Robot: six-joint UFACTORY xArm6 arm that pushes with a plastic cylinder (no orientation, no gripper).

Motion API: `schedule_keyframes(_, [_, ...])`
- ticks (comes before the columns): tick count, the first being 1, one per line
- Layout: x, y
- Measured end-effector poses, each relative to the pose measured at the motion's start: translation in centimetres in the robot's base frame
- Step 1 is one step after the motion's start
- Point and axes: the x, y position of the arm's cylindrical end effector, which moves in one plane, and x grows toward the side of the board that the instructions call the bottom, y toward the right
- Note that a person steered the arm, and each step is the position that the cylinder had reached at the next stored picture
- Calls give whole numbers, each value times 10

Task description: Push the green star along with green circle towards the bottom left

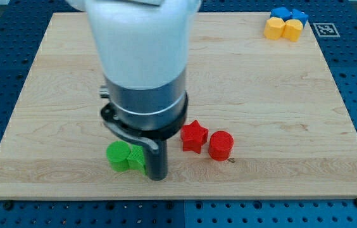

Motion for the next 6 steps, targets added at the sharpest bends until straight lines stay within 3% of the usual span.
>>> schedule_keyframes(3, [-1, 41])
schedule_keyframes(4, [-25, 24])
schedule_keyframes(6, [-33, -54])
